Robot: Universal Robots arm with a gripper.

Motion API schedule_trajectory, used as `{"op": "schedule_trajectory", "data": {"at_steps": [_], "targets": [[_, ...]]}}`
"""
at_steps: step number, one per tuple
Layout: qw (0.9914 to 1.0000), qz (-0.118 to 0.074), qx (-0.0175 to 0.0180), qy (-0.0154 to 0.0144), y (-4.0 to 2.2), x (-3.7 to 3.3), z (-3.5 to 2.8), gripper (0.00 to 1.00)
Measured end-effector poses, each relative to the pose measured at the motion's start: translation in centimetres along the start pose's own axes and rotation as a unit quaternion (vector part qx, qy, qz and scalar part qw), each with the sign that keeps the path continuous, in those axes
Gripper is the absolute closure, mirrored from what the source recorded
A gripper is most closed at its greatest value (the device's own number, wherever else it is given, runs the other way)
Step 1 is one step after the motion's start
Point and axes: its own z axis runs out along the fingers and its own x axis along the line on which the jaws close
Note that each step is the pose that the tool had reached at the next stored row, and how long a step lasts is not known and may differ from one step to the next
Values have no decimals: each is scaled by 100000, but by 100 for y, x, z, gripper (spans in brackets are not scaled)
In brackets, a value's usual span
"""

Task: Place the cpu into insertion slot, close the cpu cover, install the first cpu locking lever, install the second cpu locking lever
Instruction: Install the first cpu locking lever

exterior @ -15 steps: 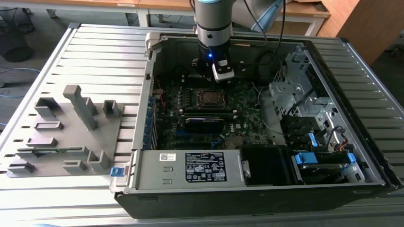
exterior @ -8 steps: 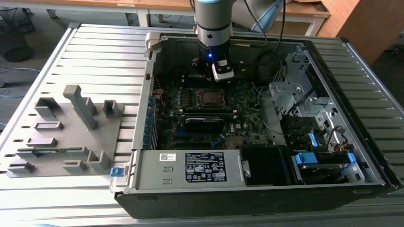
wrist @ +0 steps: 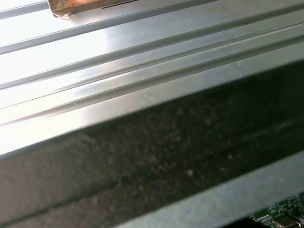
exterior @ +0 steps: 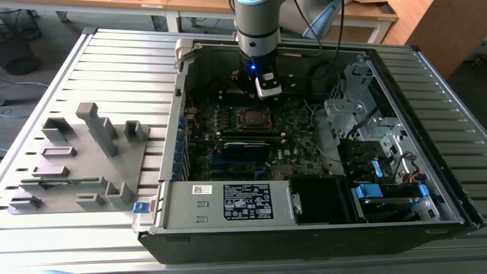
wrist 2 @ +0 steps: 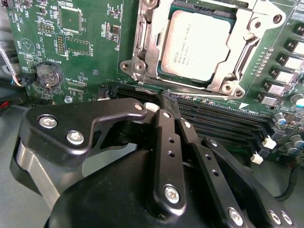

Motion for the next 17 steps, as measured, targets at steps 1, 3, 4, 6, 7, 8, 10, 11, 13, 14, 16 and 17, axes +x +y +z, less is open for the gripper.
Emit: {"op": "schedule_trajectory", "data": {"at_steps": [1, 3, 4, 6, 7, 8, 10, 11, 13, 14, 16, 17], "targets": [[100000, 1, 0, -1, 0, 0, 1, 89], [100000, 7, -9, -17, 0, 1, 6, 89], [100000, 4, 4, -18, -1, 1, 8, 89], [100000, -3, 27, -49, -1, 1, 14, 89], [100000, -9, 61, -69, -2, 2, 17, 89], [100000, -19, 104, -94, -3, 2, 20, 89], [100000, -37, 214, -149, -4, 3, 26, 89], [100000, -48, 255, -169, -4, 3, 28, 89], [99999, -61, 339, -194, -5, 3, 29, 89], [99999, -65, 353, -201, -5, 3, 30, 89], [99999, -61, 344, -212, -4, 4, 31, 89], [99999, -53, 343, -215, -3, 4, 31, 89]]}}
